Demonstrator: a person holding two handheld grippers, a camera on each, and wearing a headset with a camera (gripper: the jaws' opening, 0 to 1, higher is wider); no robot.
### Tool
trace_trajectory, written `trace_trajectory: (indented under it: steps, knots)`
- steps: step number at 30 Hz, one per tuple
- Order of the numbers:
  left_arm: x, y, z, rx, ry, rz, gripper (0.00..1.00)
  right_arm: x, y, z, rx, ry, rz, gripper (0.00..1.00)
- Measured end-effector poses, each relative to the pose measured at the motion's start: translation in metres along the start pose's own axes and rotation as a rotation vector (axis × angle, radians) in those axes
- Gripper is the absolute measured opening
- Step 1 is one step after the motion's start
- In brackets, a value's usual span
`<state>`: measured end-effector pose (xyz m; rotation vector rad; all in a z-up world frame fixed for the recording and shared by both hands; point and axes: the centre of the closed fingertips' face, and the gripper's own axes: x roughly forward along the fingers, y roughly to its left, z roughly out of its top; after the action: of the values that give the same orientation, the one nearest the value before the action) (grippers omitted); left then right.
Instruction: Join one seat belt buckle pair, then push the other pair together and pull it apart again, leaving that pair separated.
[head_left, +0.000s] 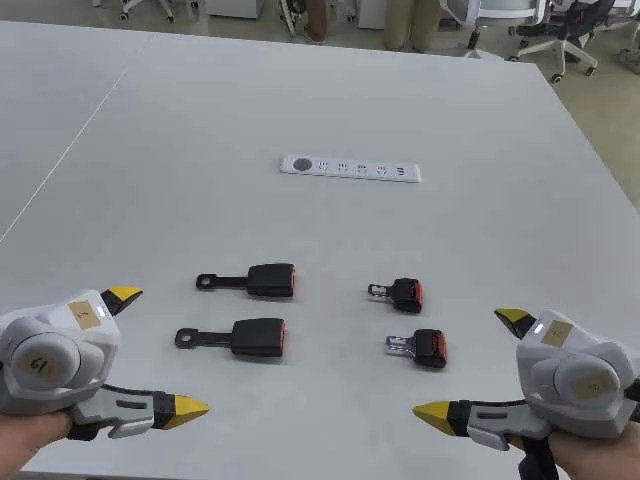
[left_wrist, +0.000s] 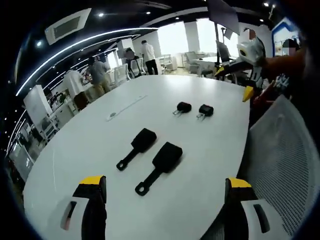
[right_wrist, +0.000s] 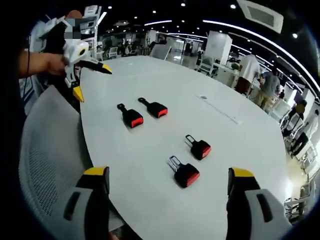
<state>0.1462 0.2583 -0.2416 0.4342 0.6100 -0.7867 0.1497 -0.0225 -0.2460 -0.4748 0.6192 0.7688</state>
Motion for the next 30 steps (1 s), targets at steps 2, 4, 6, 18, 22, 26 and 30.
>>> trace_trajectory:
  steps: [2, 4, 6, 18, 22, 26, 30]
  knots:
    - [0.0, 0.0, 0.0, -0.002, -0.002, 0.0, 1.0, 0.0, 0.0, 0.001, 0.0, -0.001, -0.002, 0.99]
    - [0.001, 0.0, -0.001, -0.006, -0.002, 0.003, 1.0, 0.0, -0.001, 0.0, 0.005, -0.001, -0.005, 0.99]
    - [0.001, 0.0, -0.002, -0.008, -0.002, 0.004, 1.0, 0.0, -0.001, -0.002, 0.014, 0.01, -0.004, 0.99]
    - [0.0, 0.001, -0.005, -0.007, 0.007, 0.014, 1.0, -0.007, -0.006, -0.009, 0.046, 0.026, -0.024, 0.98]
    - [0.002, 0.0, -0.003, -0.005, 0.006, 0.009, 1.0, -0.007, -0.004, -0.016, 0.055, 0.054, -0.017, 0.94]
    - [0.002, -0.001, -0.003, -0.007, 0.009, 0.007, 1.0, -0.007, -0.003, -0.016, 0.052, 0.053, -0.018, 0.93]
    - [0.003, 0.0, -0.003, -0.005, 0.007, 0.008, 1.0, -0.006, -0.002, -0.017, 0.062, 0.06, -0.012, 0.93]
